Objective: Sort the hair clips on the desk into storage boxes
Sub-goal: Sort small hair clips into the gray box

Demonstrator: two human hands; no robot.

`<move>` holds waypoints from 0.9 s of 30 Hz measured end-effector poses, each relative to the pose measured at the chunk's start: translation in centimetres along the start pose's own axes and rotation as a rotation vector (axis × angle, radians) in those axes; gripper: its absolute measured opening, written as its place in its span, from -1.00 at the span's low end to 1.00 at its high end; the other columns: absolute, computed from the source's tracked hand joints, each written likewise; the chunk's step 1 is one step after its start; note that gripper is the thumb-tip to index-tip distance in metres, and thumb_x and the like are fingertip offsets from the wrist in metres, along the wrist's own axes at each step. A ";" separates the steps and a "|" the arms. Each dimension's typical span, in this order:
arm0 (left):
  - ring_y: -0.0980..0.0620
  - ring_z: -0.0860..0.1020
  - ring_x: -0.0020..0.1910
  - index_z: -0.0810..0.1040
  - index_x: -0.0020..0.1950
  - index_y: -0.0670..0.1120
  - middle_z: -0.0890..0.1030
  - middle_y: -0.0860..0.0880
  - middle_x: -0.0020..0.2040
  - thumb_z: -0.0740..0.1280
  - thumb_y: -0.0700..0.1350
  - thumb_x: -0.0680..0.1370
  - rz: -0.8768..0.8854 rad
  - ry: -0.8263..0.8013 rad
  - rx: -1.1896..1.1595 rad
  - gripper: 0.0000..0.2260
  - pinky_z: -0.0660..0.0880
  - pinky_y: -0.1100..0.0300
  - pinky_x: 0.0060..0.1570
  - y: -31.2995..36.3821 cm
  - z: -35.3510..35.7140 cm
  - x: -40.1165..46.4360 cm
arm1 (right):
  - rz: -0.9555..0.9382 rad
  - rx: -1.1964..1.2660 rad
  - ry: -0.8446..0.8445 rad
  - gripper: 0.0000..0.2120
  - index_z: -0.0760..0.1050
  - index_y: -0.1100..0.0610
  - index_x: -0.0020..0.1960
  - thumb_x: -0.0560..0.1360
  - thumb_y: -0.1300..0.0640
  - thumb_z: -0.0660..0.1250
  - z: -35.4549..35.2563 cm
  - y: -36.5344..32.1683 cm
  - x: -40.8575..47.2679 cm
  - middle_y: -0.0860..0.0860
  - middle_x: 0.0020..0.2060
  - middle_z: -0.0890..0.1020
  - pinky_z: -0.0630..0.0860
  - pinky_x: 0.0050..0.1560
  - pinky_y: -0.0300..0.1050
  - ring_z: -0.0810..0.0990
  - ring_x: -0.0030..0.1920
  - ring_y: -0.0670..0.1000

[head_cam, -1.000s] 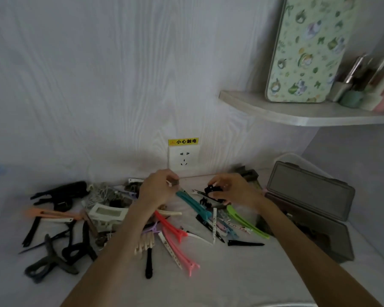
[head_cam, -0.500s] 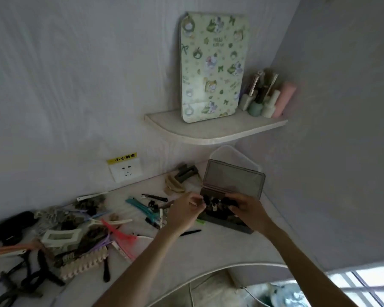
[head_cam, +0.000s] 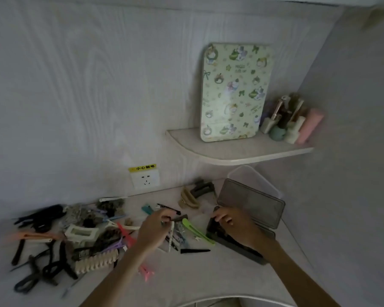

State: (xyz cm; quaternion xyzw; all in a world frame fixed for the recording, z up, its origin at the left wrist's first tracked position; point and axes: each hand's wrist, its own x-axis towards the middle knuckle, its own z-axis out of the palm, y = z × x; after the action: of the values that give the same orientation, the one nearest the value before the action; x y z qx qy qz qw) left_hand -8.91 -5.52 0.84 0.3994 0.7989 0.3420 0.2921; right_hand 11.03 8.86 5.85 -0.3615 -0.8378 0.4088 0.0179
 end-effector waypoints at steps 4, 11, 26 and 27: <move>0.06 0.55 0.12 0.54 0.17 -0.03 0.58 0.06 0.13 0.22 -0.28 0.52 -0.148 0.187 0.160 -0.71 0.48 0.19 0.11 -4.9 -3.3 -1.1 | -0.186 -0.100 -0.061 -0.67 0.52 0.18 0.22 0.60 0.12 0.08 5.2 -3.7 3.7 0.13 0.24 0.54 0.42 0.24 -0.07 0.50 0.23 0.11; 0.01 0.55 0.14 0.63 0.07 -0.03 0.62 0.03 0.13 0.27 -0.13 0.53 -0.108 0.180 0.384 -0.81 0.43 0.18 0.14 -9.6 -5.7 -2.3 | -0.213 -0.245 -0.131 -0.63 0.40 0.15 0.33 0.55 0.30 0.14 11.7 -5.5 9.1 0.17 0.11 0.49 0.43 0.01 -0.14 0.49 0.07 0.12; 0.00 0.58 0.06 0.53 0.12 0.03 0.58 0.03 0.09 0.22 0.04 0.56 -0.182 0.151 0.451 -0.80 0.48 0.16 -0.03 -9.0 -7.0 -0.1 | -0.112 -0.302 -0.126 -0.92 0.57 0.19 -0.14 0.37 0.28 0.37 13.8 -5.2 12.6 0.08 -0.19 0.60 0.44 -0.19 -0.18 0.57 -0.10 0.05; 0.00 0.59 0.04 0.54 0.02 0.04 0.58 0.03 0.07 0.22 0.00 0.55 -0.198 0.153 0.460 -0.86 0.45 0.19 -0.08 -8.8 -6.7 0.4 | -0.092 -0.261 -0.122 -0.90 0.53 0.12 -0.18 0.35 0.27 0.41 13.5 -5.1 12.8 0.02 -0.25 0.56 0.42 -0.21 -0.21 0.54 -0.15 0.00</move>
State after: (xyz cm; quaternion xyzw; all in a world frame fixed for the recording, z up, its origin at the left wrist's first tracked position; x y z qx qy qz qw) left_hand -17.94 -11.21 -2.14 0.3478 0.9107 0.1505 0.1644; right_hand -5.83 5.71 -2.99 -0.2967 -0.8990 0.3161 -0.0616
